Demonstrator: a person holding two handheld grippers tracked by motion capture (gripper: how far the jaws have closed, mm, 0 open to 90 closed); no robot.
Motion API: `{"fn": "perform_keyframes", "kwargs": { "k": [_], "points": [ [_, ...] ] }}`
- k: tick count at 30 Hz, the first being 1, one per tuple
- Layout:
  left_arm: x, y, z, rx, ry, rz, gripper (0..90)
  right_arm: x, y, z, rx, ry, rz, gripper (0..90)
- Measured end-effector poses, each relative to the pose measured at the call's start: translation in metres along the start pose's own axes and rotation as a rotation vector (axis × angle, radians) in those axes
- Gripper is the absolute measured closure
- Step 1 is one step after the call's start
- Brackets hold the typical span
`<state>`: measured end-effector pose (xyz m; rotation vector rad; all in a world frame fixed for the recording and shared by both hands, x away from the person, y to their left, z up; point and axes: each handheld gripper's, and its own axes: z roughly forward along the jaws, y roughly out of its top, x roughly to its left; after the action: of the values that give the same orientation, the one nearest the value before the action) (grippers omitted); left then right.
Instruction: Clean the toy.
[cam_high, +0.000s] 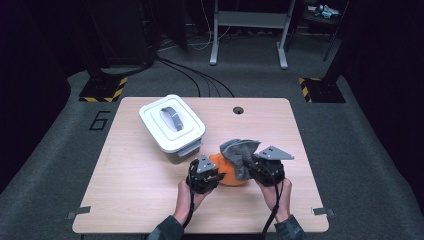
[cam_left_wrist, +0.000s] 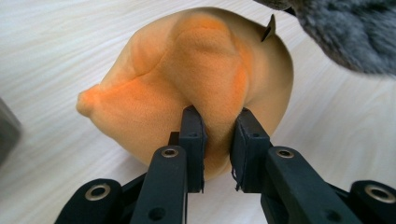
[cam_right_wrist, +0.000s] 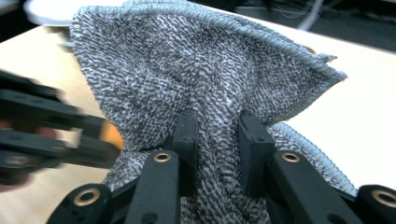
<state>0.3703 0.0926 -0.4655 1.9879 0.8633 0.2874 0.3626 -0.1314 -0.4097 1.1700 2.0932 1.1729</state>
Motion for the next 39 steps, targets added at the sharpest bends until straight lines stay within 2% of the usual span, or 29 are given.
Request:
{"fn": "perform_keyframes", "kwargs": {
  "k": [1, 3, 4, 6, 7, 8, 9, 10, 11, 12, 13, 15, 19, 22, 25, 28, 31, 33, 35, 36, 37, 39],
  "points": [
    [-0.001, -0.001, -0.001, 0.005, 0.001, -0.016, 75.9, 0.014, 0.003, 0.006, 0.036, 0.01, -0.049, 71.7],
    [-0.001, -0.003, 0.001, 0.02, 0.017, -0.006, 75.6, 0.018, 0.0, 0.018, 0.086, -0.016, -0.089, 71.8],
    [0.001, -0.005, 0.002, 0.026, 0.027, 0.002, 75.4, 0.017, -0.004, 0.025, 0.095, -0.021, -0.096, 71.8],
    [0.004, -0.009, 0.003, 0.026, 0.03, -0.002, 73.3, 0.012, -0.009, 0.033, 0.09, 0.009, -0.061, 71.9],
    [0.003, -0.009, 0.004, 0.035, 0.045, 0.008, 69.1, 0.01, -0.01, 0.036, 0.092, 0.026, -0.047, 72.0],
    [0.002, -0.008, 0.003, 0.028, 0.048, 0.035, 61.9, 0.009, -0.01, 0.039, 0.096, 0.042, -0.035, 72.1],
    [0.002, -0.008, 0.003, 0.028, 0.048, 0.035, 54.3, 0.009, -0.01, 0.039, 0.096, 0.042, -0.035, 72.1],
    [0.0, -0.008, 0.001, 0.027, 0.086, 0.067, 54.3, 0.009, -0.01, 0.041, 0.1, 0.035, -0.04, 72.1],
    [0.0, -0.006, 0.0, 0.005, 0.085, 0.102, 40.1, 0.009, -0.009, 0.043, 0.108, 0.036, -0.047, 72.1],
    [0.0, -0.006, 0.0, 0.005, 0.085, 0.102, 38.7, 0.009, -0.009, 0.043, 0.108, 0.036, -0.047, 72.1],
    [-0.002, -0.004, 0.004, 0.036, 0.102, 0.151, 39.0, 0.009, -0.007, 0.045, 0.113, 0.039, -0.043, 72.1],
    [-0.001, -0.006, 0.011, 0.033, 0.102, 0.171, 48.9, 0.009, -0.006, 0.047, 0.113, 0.04, -0.042, 72.1],
    [0.006, -0.007, 0.012, 0.017, 0.077, 0.114, 66.7, 0.004, -0.005, 0.049, 0.104, 0.041, -0.017, 72.1],
    [0.007, -0.007, 0.013, 0.017, 0.079, 0.108, 71.1, 0.002, -0.003, 0.047, 0.106, 0.037, -0.03, 72.0],
    [0.009, -0.008, 0.012, 0.019, 0.075, 0.1, 71.4, -0.008, -0.006, 0.042, 0.116, -0.028, -0.027, 71.8],
    [0.011, -0.008, 0.012, 0.015, 0.064, 0.094, 71.2, -0.028, -0.02, 0.04, 0.123, -0.039, 0.051, 71.8],
    [0.009, -0.007, 0.013, 0.01, 0.065, 0.102, 69.3, -0.042, -0.033, 0.042, 0.13, -0.033, 0.101, 71.8],
    [0.008, -0.006, 0.012, 0.004, 0.058, 0.106, 59.5, -0.045, -0.036, 0.044, 0.133, -0.025, 0.118, 71.8],
    [0.006, -0.006, 0.009, 0.017, 0.085, 0.137, 46.7, -0.045, -0.036, 0.046, 0.134, -0.029, 0.111, 71.9],
    [0.005, -0.007, 0.01, 0.028, 0.085, 0.147, 42.1, -0.045, -0.035, 0.046, 0.136, -0.032, 0.108, 71.9],
    [0.005, -0.008, 0.011, 0.03, 0.086, 0.157, 41.0, -0.045, -0.035, 0.046, 0.137, -0.036, 0.107, 71.8],
    [0.005, -0.011, 0.014, 0.02, 0.085, 0.156, 47.6, -0.046, -0.035, 0.046, 0.133, -0.032, 0.115, 71.8]
  ]
}}
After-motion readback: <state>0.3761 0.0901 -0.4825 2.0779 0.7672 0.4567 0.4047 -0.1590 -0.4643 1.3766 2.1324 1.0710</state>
